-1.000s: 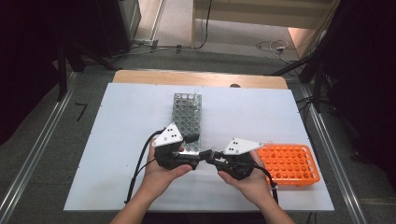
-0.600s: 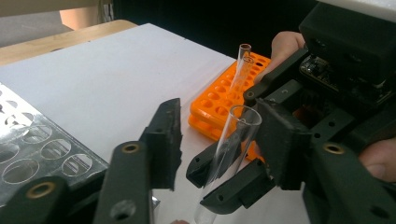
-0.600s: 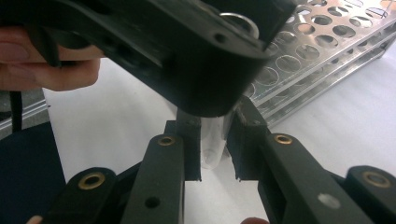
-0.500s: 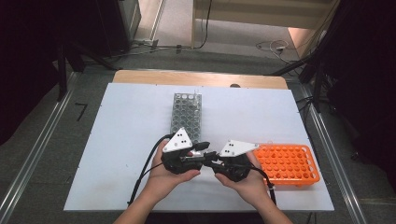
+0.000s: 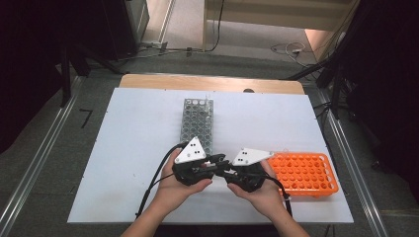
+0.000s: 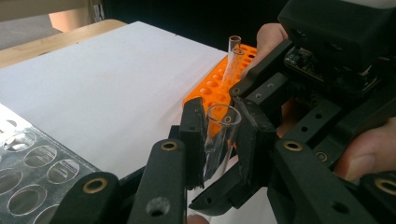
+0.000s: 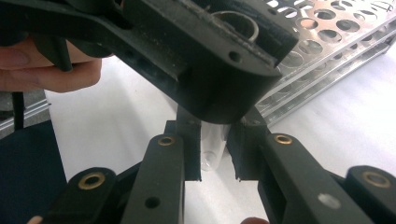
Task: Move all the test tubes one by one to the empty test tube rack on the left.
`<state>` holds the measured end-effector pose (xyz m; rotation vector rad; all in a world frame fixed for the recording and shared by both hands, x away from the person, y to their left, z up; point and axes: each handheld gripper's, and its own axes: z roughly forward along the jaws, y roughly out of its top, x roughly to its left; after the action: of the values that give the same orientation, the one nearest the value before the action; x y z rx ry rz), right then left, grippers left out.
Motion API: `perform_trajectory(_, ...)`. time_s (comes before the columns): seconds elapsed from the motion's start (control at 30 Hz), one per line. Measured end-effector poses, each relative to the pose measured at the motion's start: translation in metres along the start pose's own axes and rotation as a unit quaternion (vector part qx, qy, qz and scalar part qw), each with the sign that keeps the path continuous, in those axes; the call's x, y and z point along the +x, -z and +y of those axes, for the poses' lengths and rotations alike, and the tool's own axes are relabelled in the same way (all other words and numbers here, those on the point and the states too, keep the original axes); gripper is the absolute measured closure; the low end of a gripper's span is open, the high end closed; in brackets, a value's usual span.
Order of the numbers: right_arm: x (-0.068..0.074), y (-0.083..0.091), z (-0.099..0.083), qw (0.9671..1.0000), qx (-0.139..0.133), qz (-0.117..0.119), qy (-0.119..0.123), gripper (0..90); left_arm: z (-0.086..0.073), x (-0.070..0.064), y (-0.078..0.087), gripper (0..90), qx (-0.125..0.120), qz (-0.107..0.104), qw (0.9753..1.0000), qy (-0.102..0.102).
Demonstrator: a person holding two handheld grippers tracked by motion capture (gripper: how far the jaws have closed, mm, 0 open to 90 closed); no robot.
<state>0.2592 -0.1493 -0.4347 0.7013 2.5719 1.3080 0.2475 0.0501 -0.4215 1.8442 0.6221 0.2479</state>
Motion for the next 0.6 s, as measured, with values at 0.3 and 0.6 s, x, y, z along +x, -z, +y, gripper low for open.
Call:
perform_trajectory(0.3, 0.0, 0.004, 0.001, 0.9999, -0.012, -0.001, -0.005, 55.8, 0.003, 0.006, 0.003, 74.8, -0.008, 0.004, 0.9998, 0.016)
perform_trajectory(0.6, -0.003, 0.019, 0.001, 0.9988, -0.049, -0.001, -0.002, 19.7, 0.01, 0.013, 0.009, 74.9, -0.019, 0.015, 0.9995, 0.019)
